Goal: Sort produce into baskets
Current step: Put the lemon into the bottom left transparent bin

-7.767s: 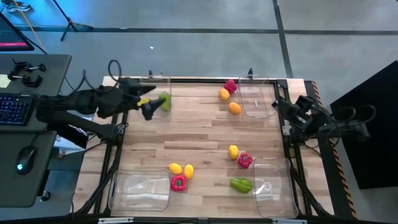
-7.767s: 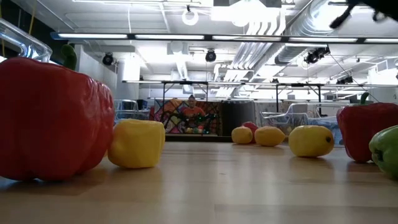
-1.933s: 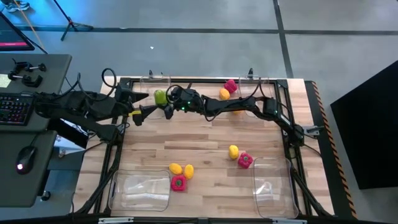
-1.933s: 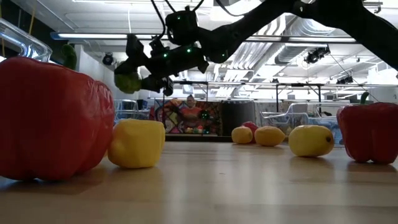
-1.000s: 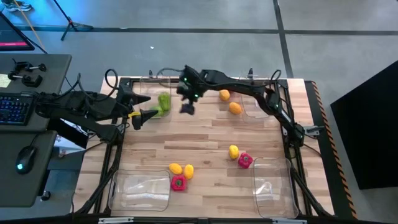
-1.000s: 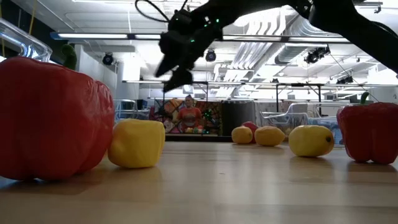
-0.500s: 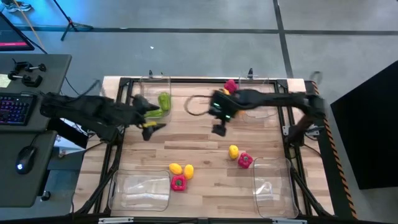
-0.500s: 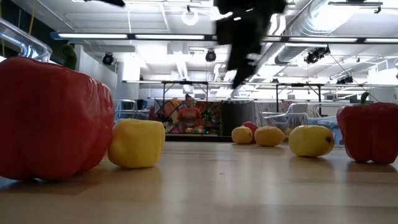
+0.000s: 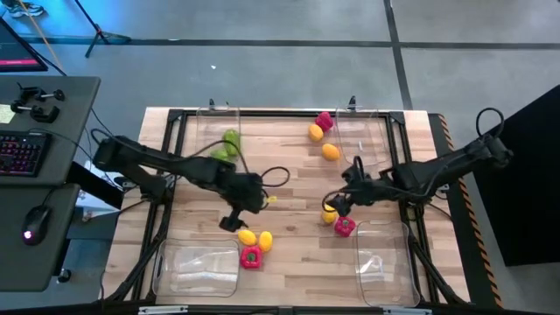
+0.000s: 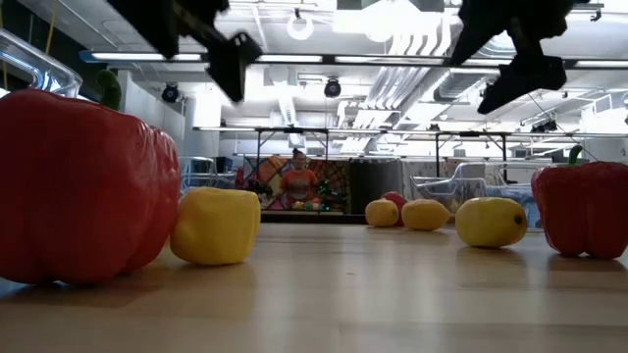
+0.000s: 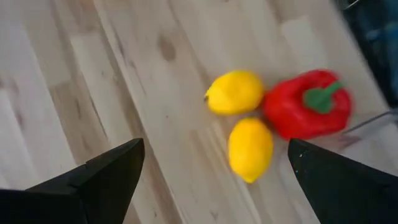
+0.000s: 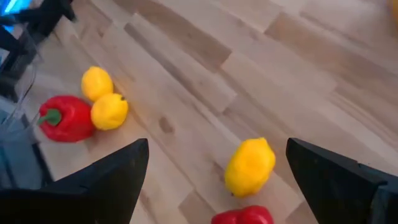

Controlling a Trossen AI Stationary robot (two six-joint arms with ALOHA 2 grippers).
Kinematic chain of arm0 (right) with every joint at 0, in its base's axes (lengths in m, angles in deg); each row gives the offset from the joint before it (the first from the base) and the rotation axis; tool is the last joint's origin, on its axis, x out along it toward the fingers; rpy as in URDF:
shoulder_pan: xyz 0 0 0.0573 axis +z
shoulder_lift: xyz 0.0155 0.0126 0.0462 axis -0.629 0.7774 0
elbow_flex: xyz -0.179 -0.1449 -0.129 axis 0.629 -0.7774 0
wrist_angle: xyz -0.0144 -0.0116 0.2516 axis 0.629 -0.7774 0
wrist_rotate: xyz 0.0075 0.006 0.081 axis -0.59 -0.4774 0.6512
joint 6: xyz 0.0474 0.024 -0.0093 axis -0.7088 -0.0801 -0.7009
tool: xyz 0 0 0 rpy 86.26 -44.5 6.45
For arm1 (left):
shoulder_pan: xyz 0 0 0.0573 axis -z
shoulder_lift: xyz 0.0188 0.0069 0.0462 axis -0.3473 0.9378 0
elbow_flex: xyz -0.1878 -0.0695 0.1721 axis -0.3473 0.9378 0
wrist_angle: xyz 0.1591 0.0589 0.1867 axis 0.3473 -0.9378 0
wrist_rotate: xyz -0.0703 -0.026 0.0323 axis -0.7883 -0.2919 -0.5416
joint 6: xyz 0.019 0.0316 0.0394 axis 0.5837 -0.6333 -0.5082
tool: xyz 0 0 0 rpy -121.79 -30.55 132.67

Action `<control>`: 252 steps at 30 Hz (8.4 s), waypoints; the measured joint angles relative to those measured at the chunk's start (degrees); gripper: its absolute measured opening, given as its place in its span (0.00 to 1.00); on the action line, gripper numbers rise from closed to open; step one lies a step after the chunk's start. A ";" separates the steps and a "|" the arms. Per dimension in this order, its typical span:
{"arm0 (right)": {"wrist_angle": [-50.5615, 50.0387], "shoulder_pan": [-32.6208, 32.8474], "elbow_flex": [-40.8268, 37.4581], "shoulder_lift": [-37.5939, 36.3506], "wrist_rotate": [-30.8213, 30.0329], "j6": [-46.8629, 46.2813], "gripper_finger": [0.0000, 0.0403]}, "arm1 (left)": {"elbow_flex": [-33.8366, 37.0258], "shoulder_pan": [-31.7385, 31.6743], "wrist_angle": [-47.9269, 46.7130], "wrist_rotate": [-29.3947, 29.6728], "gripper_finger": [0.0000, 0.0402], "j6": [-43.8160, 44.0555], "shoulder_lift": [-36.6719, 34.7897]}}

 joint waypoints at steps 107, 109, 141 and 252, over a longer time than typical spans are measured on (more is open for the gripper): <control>-0.22 2.37 -1.47 1.66 -15.96 11.50 0.92 | 0.46 2.61 -13.21 1.47 0.96 60.61 15.34; -0.22 2.37 -1.47 1.66 -16.54 11.50 0.92 | 0.46 2.86 -12.99 1.62 0.96 62.30 15.34; -1.62 2.37 -1.47 1.66 -17.34 13.00 0.92 | 5.46 4.97 -6.00 -1.76 0.60 69.30 15.37; -6.81 -7.60 8.43 32.61 20.66 -3.29 0.87 | 6.78 -2.51 13.02 26.02 0.94 37.45 -32.41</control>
